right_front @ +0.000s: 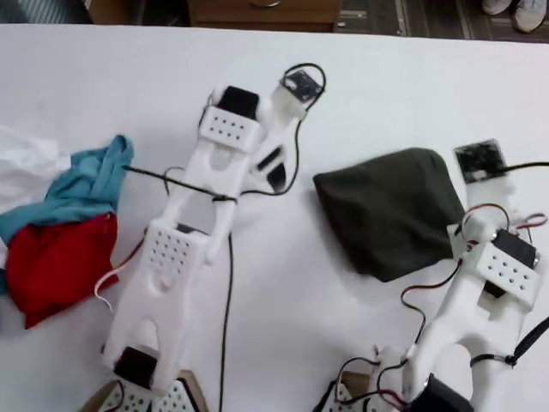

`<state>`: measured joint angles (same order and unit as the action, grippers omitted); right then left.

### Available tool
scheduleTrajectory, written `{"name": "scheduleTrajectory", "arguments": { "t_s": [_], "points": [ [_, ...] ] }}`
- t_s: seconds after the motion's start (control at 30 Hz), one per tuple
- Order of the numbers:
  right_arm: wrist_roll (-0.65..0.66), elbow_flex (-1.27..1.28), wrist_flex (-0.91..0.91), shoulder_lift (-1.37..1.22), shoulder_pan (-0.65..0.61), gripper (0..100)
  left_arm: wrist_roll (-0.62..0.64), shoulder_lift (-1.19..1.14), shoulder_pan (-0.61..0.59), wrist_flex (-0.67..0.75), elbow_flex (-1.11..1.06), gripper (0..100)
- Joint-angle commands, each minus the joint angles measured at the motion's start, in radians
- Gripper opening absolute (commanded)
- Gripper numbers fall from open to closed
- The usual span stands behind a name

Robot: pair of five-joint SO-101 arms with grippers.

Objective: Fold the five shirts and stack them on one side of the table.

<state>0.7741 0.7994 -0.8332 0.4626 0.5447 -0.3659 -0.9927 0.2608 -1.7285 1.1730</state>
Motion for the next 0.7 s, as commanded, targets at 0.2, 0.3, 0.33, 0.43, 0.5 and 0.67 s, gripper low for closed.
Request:
{"name": "scheduleTrajectory", "arguments": {
  "t_s": [0.2, 0.3, 0.33, 0.43, 0.5, 0.67],
  "points": [
    [-0.032, -0.147, 0.007, -0.237, -0.027, 23.0, 0.118, -0.029, 0.114, 0.109, 0.09, 29],
    [-0.051, -0.261, -0.102, -0.348, -0.015, 23.0, 0.242, -0.029, 0.115, 0.144, 0.097, 29],
    [-0.063, -0.304, -0.14, -0.381, -0.007, 23.1, 0.272, -0.029, 0.118, 0.153, 0.097, 29],
    [-0.071, -0.427, -0.239, -0.47, 0.015, 23.1, 0.322, -0.029, 0.153, 0.172, 0.097, 29],
    [-0.069, -0.486, -0.278, -0.519, 0.027, 23.1, 0.394, -0.029, 0.183, 0.184, 0.097, 29],
    [-0.068, -0.569, -0.318, -0.599, 0.048, 23.2, 0.506, -0.034, 0.236, 0.215, 0.085, 29]
  ]
}}
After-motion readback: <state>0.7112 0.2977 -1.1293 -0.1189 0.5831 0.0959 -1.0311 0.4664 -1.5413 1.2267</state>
